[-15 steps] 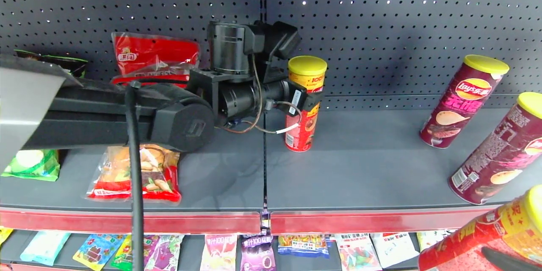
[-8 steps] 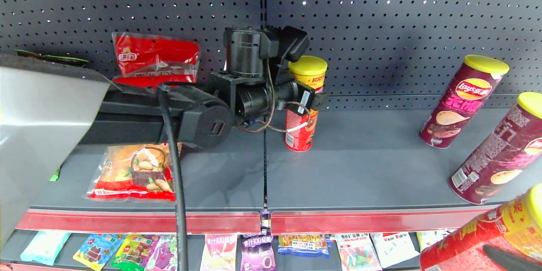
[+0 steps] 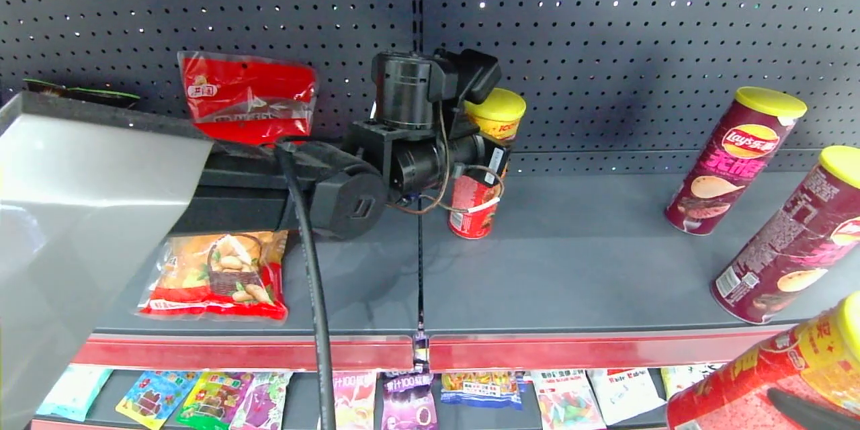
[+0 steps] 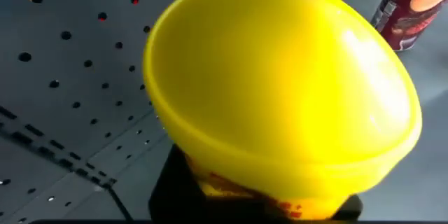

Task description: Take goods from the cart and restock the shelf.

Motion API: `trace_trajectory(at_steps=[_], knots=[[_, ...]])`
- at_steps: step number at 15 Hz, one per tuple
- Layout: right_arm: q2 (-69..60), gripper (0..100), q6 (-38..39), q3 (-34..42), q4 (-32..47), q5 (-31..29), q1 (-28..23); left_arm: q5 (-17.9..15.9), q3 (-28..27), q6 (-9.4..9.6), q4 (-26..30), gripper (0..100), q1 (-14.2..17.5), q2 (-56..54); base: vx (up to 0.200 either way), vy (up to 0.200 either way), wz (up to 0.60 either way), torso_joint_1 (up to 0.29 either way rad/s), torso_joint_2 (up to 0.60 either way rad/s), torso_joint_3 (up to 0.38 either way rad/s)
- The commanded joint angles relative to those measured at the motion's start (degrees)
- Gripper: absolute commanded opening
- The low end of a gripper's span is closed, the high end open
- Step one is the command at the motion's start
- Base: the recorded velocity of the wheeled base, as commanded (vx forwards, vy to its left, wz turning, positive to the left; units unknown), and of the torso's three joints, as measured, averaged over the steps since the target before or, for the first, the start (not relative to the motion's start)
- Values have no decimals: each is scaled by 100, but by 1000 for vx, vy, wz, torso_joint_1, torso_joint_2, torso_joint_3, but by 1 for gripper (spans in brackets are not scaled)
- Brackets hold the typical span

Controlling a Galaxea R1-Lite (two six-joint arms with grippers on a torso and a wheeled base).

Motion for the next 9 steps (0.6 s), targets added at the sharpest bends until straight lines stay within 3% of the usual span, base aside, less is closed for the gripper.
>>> trace_trajectory(at_steps=[1, 3, 5, 8, 9], knots=[[-3, 0, -2, 2, -2, 1, 1, -188, 101, -46, 14, 0, -7, -223, 0, 0, 0, 0, 0, 0], [-12, 0, -2, 2, -2, 1, 1, -628, 408, -46, 32, 0, 2, -557, 0, 0, 0, 0, 0, 0], [-12, 0, -2, -16, -2, 1, 1, -1471, 1384, -46, 58, 0, 11, -1357, 0, 0, 0, 0, 0, 0], [-12, 0, -2, -33, -19, 18, 10, -2368, 2184, 94, 41, 0, 152, -1920, 0, 0, 0, 0, 0, 0], [-12, 0, -2, -33, -19, 18, 10, -2368, 2184, 94, 41, 0, 152, -1920, 0, 0, 0, 0, 0, 0]])
